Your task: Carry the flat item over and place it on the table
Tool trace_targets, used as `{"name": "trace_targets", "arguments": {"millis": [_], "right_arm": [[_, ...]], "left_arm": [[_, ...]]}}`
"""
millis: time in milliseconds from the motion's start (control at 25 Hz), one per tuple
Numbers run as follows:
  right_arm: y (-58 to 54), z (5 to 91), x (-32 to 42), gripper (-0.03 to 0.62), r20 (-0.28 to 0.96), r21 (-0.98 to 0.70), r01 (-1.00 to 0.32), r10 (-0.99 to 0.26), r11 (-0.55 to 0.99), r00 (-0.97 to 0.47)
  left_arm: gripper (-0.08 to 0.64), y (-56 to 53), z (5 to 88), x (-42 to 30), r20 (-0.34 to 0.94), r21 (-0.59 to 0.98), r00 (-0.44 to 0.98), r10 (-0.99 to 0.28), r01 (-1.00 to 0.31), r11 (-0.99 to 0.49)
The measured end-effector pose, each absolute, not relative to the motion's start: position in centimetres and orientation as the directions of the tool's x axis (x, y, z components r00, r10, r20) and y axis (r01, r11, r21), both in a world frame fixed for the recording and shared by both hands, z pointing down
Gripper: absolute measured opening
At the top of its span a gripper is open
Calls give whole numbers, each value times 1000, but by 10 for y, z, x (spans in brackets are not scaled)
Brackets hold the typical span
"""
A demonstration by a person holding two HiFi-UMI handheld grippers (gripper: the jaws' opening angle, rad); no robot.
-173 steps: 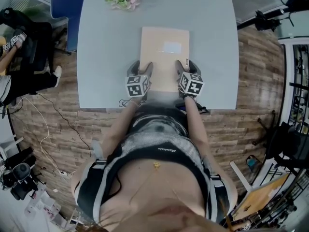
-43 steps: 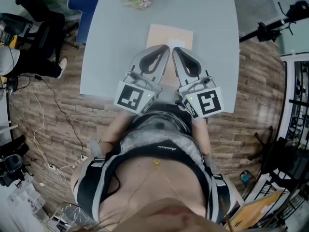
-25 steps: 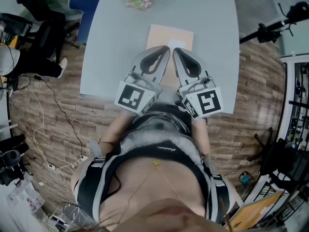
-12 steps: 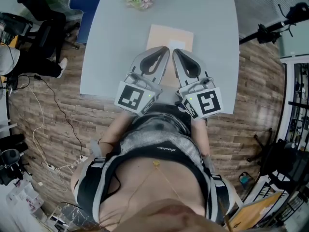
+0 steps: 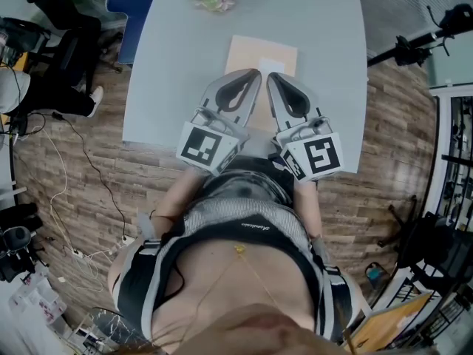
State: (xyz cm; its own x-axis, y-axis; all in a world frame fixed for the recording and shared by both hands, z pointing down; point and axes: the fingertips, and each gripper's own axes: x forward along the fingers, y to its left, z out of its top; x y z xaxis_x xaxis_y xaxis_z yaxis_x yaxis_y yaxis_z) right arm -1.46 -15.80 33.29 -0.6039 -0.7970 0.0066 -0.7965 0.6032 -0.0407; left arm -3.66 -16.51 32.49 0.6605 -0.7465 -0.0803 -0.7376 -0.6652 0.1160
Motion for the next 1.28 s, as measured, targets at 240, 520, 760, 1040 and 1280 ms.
{"name": "trace_targets", "arguments": {"millis": [240,520,760,1040,1280], "right_arm": [[-158,332,-17,3,10,-33,-797,-797,604,-604],[-155,331,-18,2,20,-26,-798,-798,602,-602],[-156,331,-17,2,26,-24,-799,-798,601,-602],[-157,332,-16,2,30,-23,-799,-798,601,-601],[-160,334,-16,2,33,-21,-797,-796,604,-604]], "left_arm": [[14,-165,323,-39,-83,107,656,-750,-742,-661],[14,-162,324,-39,-81,114,657,-749,-741,-662],[14,-164,324,-39,-77,112,658,-749,-741,-662],[14,-165,326,-39,-71,115,656,-751,-743,-660],[14,-169,327,-38,-65,116,654,-754,-745,-656]]}}
